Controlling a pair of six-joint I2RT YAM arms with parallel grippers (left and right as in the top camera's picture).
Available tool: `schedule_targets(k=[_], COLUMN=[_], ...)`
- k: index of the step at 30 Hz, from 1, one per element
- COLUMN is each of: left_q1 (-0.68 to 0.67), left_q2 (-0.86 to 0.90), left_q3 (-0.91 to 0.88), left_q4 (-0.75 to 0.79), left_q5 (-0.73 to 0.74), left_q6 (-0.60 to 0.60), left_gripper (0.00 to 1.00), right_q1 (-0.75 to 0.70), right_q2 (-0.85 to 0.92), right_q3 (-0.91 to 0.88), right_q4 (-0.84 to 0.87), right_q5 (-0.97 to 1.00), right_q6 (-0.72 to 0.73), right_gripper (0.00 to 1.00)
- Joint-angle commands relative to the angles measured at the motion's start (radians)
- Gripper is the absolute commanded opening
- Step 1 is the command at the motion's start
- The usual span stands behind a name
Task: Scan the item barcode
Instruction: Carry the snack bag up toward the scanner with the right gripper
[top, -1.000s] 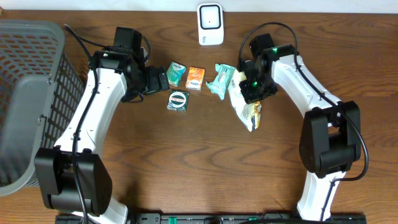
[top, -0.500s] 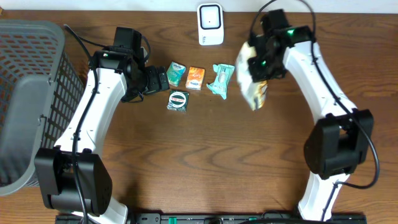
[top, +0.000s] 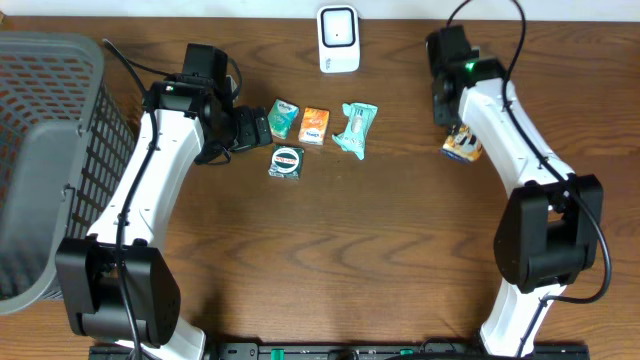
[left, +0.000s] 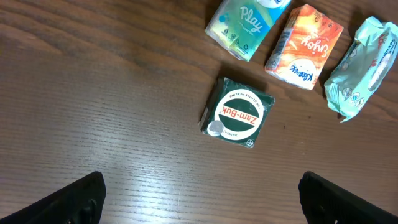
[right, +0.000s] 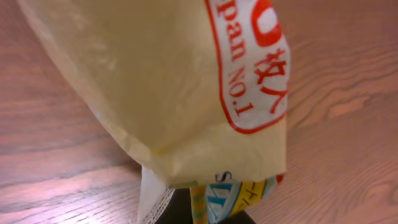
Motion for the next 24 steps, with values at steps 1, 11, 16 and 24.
schedule_targets(k=[1, 11, 16, 24], left_q1=[0.003, 0.003, 0.003, 0.003], left_q2=[0.004, 0.004, 0.004, 0.004], left_q3=[0.013, 0.013, 0.013, 0.013], left_q4=[-0.005, -0.005, -0.005, -0.005], left_q5=[-0.010, -0.010, -0.010, -0.010], left_q6=[0.009, 0.009, 0.010, 0.009], left_gripper=[0.98, 0.98, 0.98, 0.98], right_q1=[0.038, 0.170, 0.203, 0.168], right_q2=[-0.025, -0.026, -0.026, -0.025], right_q3=[-0.069, -0.056, 0.030, 0.124], right_q4=[0.043, 0.066, 0.033, -0.045], right_q5=[0.036, -0.272, -0.290, -0.159], right_q6=[0.040, 0.039, 0.030, 0.021], right_gripper=[0.04, 0.56, 0.74, 0.99])
